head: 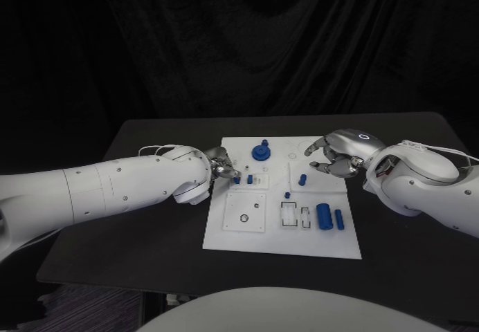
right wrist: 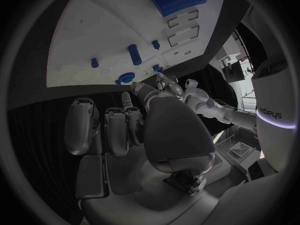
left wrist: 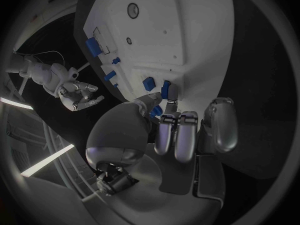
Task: Assemble the parts on the task board
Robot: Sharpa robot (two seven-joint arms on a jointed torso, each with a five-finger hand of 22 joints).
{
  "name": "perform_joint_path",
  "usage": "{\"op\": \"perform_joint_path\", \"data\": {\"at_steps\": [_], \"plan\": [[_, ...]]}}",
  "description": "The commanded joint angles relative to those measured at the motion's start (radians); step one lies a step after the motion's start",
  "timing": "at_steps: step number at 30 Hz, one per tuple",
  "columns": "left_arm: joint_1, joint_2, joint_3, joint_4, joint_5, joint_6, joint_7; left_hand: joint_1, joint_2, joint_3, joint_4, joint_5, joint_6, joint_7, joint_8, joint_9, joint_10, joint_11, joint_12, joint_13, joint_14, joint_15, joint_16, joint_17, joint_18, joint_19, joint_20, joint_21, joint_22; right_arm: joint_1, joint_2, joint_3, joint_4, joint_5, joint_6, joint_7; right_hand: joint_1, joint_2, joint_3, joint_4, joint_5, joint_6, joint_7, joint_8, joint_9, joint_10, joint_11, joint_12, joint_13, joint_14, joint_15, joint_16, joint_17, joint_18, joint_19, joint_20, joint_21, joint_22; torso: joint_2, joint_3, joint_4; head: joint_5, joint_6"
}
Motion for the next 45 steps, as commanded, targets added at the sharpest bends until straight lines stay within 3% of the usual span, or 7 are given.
{"op": "perform_joint_path", "data": {"at_steps": [1, 11, 24, 30, 45], "plan": [[-0.01, -0.001, -0.005, 0.002, 0.006, 0.01, 0.005, 0.006, 0.005, 0.004, 0.0, 0.01, 0.002, -0.008, 0.002, 0.003, 0.104, -0.006, 0.003, 0.263, 0.106, -0.009, 0.003, 0.263, 0.002, 0.003, -0.003, -0.002, 0.179, -0.003, -0.001, 0.001, 0.001, -0.002, 0.006, -0.017, 0.005, -0.005, 0.006, 0.0, -0.004, 0.002, 0.002, 0.002, -0.002, -0.005, 0.0, -0.005, 0.079, 0.047, 0.001, -0.007, 0.05, 0.009, -0.006, 0.002, -0.006, 0.179, -0.001, -0.0001, -0.0003, 0.0, 0.0], [-0.01, -0.011, -0.005, 0.007, 0.006, -0.008, 0.027, 0.024, -0.014, 0.006, -0.017, 0.04, 0.015, -0.014, 0.026, 0.028, 0.104, -0.012, 0.003, 0.263, 0.106, -0.014, 0.003, 0.263, 0.003, 0.003, -0.007, -0.006, 0.178, -0.003, -0.004, 0.001, 0.003, -0.002, 0.003, -0.017, 0.005, -0.005, 0.006, 0.0, -0.004, 0.002, 0.002, 0.002, -0.002, -0.005, 0.0, -0.005, 0.079, 0.047, 0.001, -0.007, 0.05, 0.009, -0.006, 0.002, -0.006, 0.179, -0.001, -0.0001, -0.0005, 0.0, 0.0], [-0.01, -0.018, -0.005, 0.012, 0.006, -0.084, 0.075, 0.031, -0.014, 0.011, -0.02, 0.051, 0.01, -0.016, 0.035, 0.041, 0.103, -0.013, 0.002, 0.262, 0.106, -0.015, 0.003, 0.263, 0.003, 0.003, -0.009, -0.007, 0.178, -0.005, -0.002, 0.001, -0.001, -0.002, 0.002, -0.016, 0.005, -0.005, 0.006, 0.0, -0.004, 0.002, 0.002, 0.002, -0.002, -0.005, 0.0, -0.005, 0.079, 0.047, 0.001, -0.007, 0.05, 0.009, -0.006, 0.002, -0.006, 0.179, -0.001, -0.0001, -0.0014, -0.006, 0.0], [-0.01, -0.017, -0.005, 0.008, 0.006, -0.092, 0.079, 0.033, -0.013, 0.014, -0.02, 0.058, 0.004, -0.015, 0.038, 0.046, 0.098, -0.013, -0.004, 0.257, 0.106, -0.016, 0.003, 0.263, 0.004, 0.001, -0.009, -0.011, 0.177, -0.005, -0.003, 0.001, 0.0, -0.002, 0.004, -0.017, 0.006, -0.006, 0.007, 0.0, -0.004, 0.003, 0.002, 0.002, -0.003, -0.005, 0.0, -0.005, 0.079, 0.046, 0.001, -0.007, 0.049, 0.01, -0.007, 0.003, -0.008, 0.179, 0.0, 0.0, -0.0006, -0.011, 0.0], [-0.015, -0.008, -0.006, -0.005, 0.006, -0.098, 0.077, 0.032, -0.012, 0.015, -0.016, 0.058, -0.001, -0.013, 0.038, 0.049, 0.09, -0.012, -0.014, 0.248, 0.106, -0.015, 0.003, 0.263, 0.004, -0.001, -0.009, -0.014, 0.176, -0.005, -0.002, 0.001, 0.0, -0.002, 0.007, -0.016, 0.006, -0.007, 0.007, -0.001, -0.004, 0.003, 0.002, 0.002, -0.004, -0.005, 0.0, -0.005, 0.078, 0.046, 0.001, -0.008, 0.049, 0.01, -0.007, 0.003, -0.009, 0.178, 0.0, 0.0, -0.0007, -0.008, 0.0]]}}
